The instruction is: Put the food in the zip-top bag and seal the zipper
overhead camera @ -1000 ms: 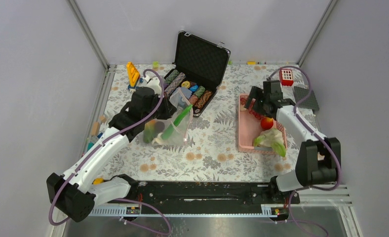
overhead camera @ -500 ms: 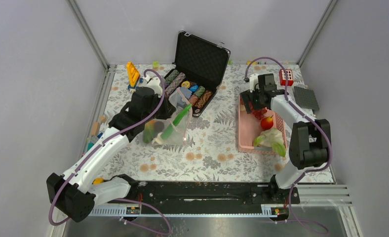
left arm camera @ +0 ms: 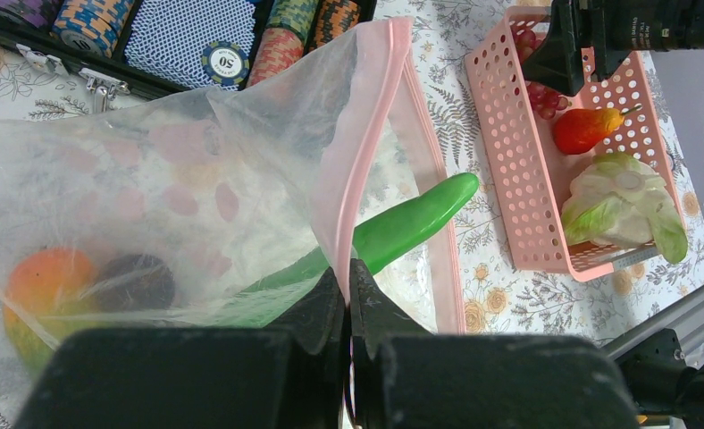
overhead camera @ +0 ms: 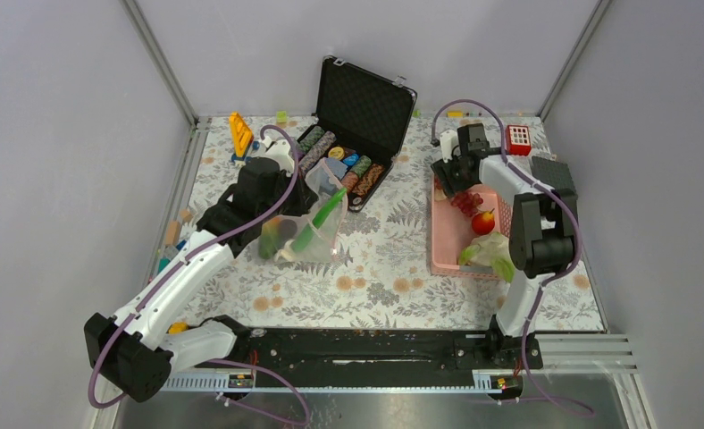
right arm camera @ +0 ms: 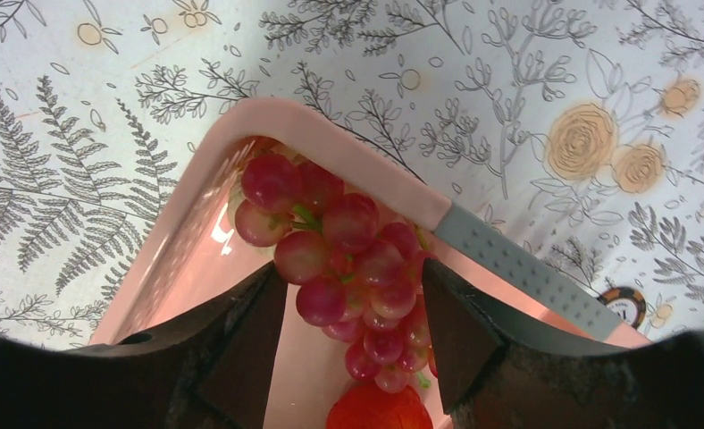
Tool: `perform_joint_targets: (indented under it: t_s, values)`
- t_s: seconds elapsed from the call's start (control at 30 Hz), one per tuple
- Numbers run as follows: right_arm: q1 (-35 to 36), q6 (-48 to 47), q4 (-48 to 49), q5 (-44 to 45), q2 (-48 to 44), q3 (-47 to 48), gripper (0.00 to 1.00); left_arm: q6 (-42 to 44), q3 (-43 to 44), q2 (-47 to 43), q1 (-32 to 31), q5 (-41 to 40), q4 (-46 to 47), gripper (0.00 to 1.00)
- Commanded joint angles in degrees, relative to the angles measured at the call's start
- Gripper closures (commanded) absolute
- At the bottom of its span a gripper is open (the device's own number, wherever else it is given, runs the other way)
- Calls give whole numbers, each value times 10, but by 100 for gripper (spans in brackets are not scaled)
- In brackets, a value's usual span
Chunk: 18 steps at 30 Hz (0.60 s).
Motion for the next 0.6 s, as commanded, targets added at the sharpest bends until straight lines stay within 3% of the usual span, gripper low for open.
perform_joint_targets:
  t_s: [0.0, 0.33, 0.57]
  values:
    - [-2, -29, -49, -34, 16, 42, 37, 7, 16, -12, 2, -15, 12, 100]
    - [-2, -35, -98, -21, 41, 62, 62, 1, 16, -12, 2, -14, 11, 100]
    - [-2, 15, -34, -2, -41, 5, 93, -7, 16, -14, 2, -12, 11, 100]
